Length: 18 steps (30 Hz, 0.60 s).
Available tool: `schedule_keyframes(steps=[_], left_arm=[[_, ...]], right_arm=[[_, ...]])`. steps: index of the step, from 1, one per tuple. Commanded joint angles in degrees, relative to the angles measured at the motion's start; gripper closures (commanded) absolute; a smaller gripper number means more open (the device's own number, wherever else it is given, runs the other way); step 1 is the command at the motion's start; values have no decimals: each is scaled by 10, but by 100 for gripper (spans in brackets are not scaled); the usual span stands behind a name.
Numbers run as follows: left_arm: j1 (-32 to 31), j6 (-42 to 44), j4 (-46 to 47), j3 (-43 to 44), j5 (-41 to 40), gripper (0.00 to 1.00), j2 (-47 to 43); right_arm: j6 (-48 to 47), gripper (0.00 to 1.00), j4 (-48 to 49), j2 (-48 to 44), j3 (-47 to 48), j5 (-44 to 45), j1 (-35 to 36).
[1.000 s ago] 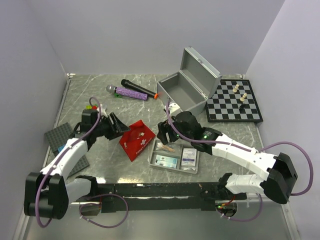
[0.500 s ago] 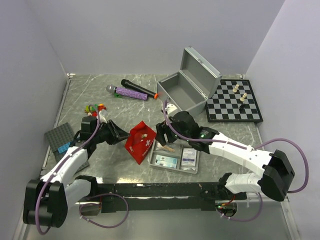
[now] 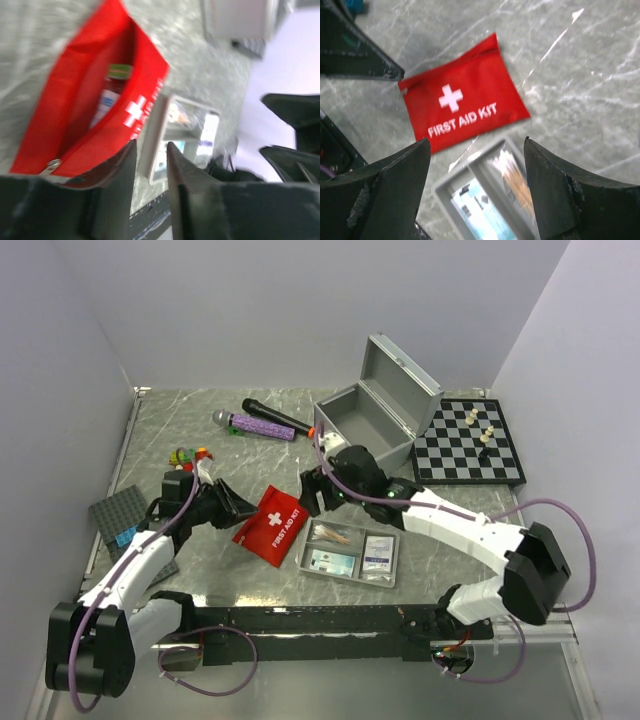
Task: Organize the medicine kit
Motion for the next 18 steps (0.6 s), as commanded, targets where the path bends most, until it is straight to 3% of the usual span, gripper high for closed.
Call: schedule_keyframes(steps=[1,6,9,18], left_arm=[[2,2,-113,38,-124,61,-13],[2,-127,-139,-40,-241,50,-135],[2,-196,-142,-93,-262,41,-200],[2,-232,-148,-126,-262,29,-207]], right_arm=[[0,18,8,57,68,-27,-10],[-3,16,-12,155,141,-45,-6],[-13,16,-35,208,186,-38,-2],[0,15,-39,271,220,-24,-11]])
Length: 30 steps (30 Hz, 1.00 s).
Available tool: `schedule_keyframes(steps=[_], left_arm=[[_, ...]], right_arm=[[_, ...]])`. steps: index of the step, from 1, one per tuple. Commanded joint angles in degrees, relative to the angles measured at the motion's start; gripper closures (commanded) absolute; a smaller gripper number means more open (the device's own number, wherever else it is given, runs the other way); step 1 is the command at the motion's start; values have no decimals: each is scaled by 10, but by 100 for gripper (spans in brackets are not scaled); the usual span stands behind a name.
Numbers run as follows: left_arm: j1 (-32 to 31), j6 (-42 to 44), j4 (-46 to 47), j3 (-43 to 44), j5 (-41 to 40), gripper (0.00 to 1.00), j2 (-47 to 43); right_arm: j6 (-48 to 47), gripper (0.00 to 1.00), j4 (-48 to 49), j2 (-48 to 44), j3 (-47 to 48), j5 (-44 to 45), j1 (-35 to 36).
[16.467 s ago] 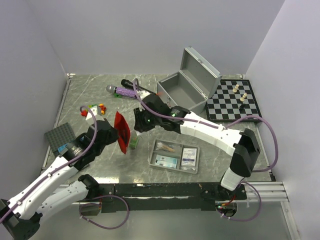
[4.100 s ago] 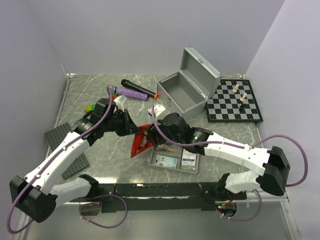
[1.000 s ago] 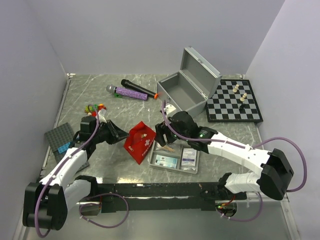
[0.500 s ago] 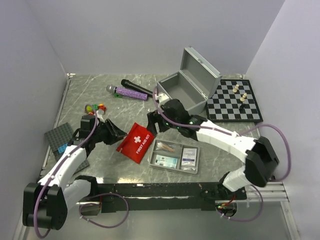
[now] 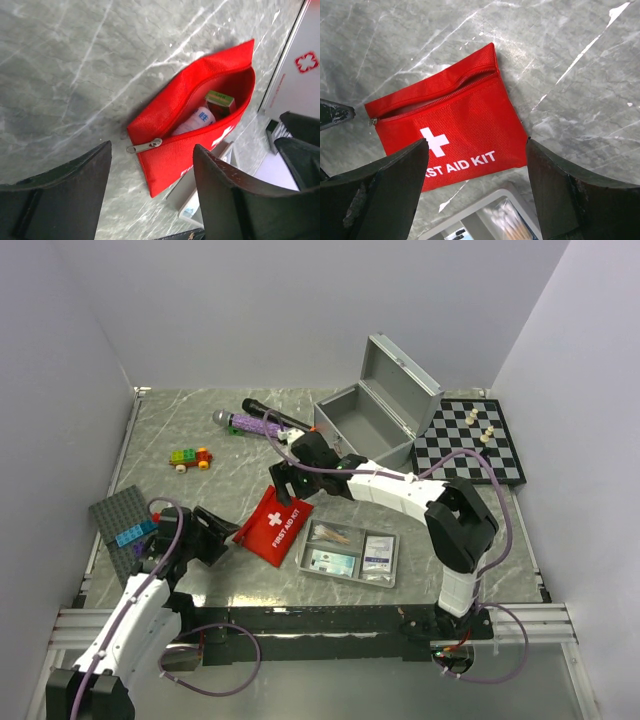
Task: Organize the medicine kit
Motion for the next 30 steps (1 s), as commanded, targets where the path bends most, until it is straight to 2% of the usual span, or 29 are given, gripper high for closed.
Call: schedule_keyframes(steps=[1,8,13,22,30], left_arm=[[2,-70,12,-16,-12,29,-9],[2,-97,100,-50,2,31,37],[2,-94,141,-54,-1,37,84],[2,-90,199,-81,19,62,111],[2,-77,208,-85,9,87,105]], right_arm=[[17,15,11,10,16,-6,-9],[24,15,19,10,0,-22,-12],[25,16,26,-5,-12,-29,-13],[32,16,33,-32,-43,-39,-12],[34,18,32,-60,-63,-48,-12]])
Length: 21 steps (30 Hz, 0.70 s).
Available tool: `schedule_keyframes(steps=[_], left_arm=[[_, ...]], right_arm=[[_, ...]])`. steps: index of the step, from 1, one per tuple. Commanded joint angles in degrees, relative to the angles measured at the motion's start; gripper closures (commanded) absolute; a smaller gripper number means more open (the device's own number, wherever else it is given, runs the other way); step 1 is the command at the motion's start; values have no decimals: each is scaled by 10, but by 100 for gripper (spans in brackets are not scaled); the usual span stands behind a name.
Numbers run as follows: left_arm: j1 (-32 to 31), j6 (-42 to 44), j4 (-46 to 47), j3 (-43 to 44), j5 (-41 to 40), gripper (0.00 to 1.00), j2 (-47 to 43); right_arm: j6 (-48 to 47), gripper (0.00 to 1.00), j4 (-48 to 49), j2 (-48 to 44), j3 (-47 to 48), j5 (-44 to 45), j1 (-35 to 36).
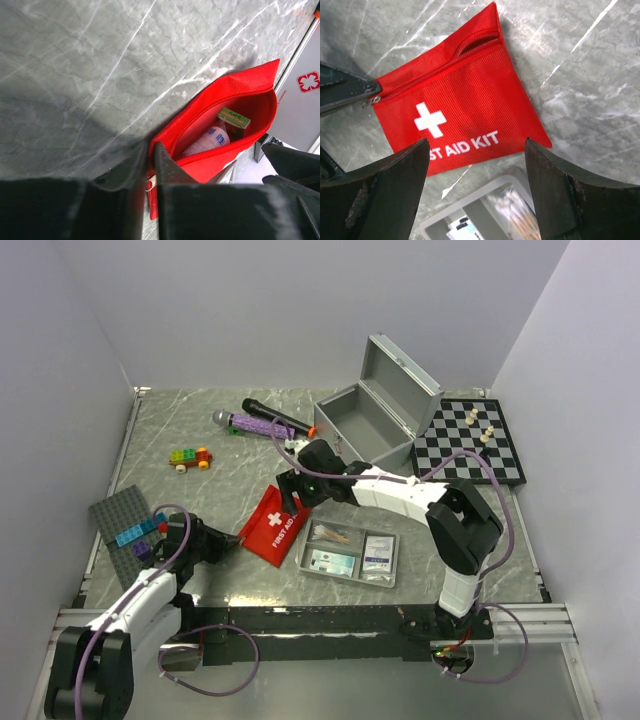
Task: Organize the medicine kit
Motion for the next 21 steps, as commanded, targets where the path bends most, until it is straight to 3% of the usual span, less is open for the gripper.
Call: schedule_keyframes(steps=[1,3,14,21], left_arm=[[2,3,15,0,-5,91,-5],[2,15,5,8,-17,99,-15],[-6,191,-51,175,-11,99,-110],[-69,240,-65,271,1,99,-67]], right_arm=[[5,18,15,-58,-10,-10,-2],[5,18,15,-72,-17,-11,-1],[-14,20,29,-191,-55,8,35],[-41,18,48,-210,-39,81,113]])
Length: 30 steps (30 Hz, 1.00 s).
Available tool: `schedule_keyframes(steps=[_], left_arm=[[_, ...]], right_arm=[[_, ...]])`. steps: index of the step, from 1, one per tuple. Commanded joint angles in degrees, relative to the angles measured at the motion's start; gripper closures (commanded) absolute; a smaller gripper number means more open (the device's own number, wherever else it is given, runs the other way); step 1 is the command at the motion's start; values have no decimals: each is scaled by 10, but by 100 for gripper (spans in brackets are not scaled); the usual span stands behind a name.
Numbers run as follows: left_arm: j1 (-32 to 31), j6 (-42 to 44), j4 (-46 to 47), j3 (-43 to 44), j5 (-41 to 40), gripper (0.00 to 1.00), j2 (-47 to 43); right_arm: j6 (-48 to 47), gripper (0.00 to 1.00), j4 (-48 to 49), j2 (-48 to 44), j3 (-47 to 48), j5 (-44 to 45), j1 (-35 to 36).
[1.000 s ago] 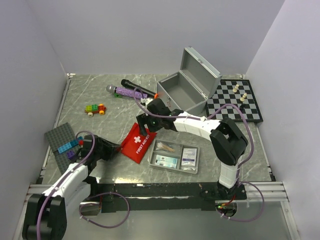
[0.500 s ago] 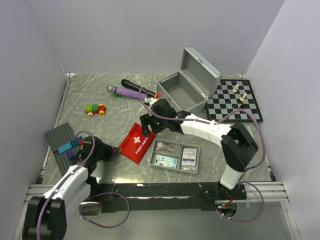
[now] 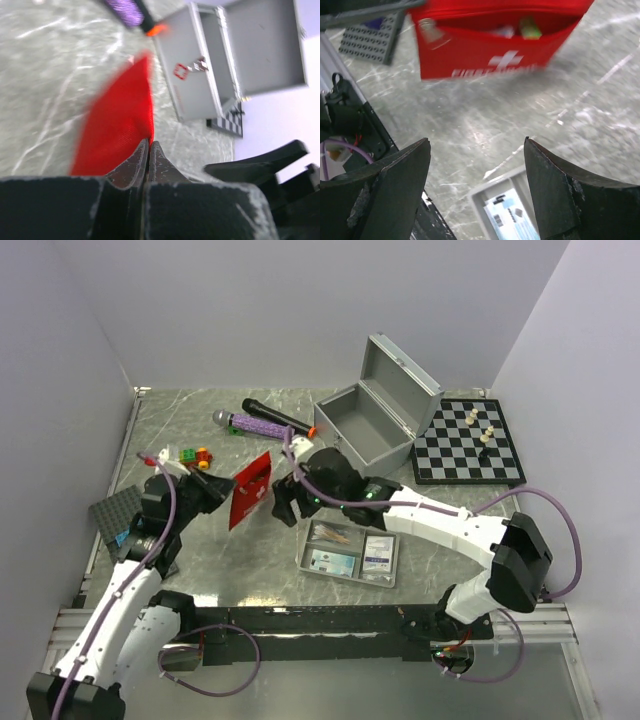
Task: Organize the medicine kit
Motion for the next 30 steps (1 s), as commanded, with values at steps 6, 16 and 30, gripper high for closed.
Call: schedule_keyframes(steps=[6,16,30], left_arm=[[-183,53,0,103,-43,99,74],[-220,67,-16,121,-77,99,69],[-221,54,-25,146,-64,99,70]], right_arm=[[12,18,63,-15,17,109,66],[32,22,59,-52,-10,149,59],[52,39,97,-88,-52,83,58]])
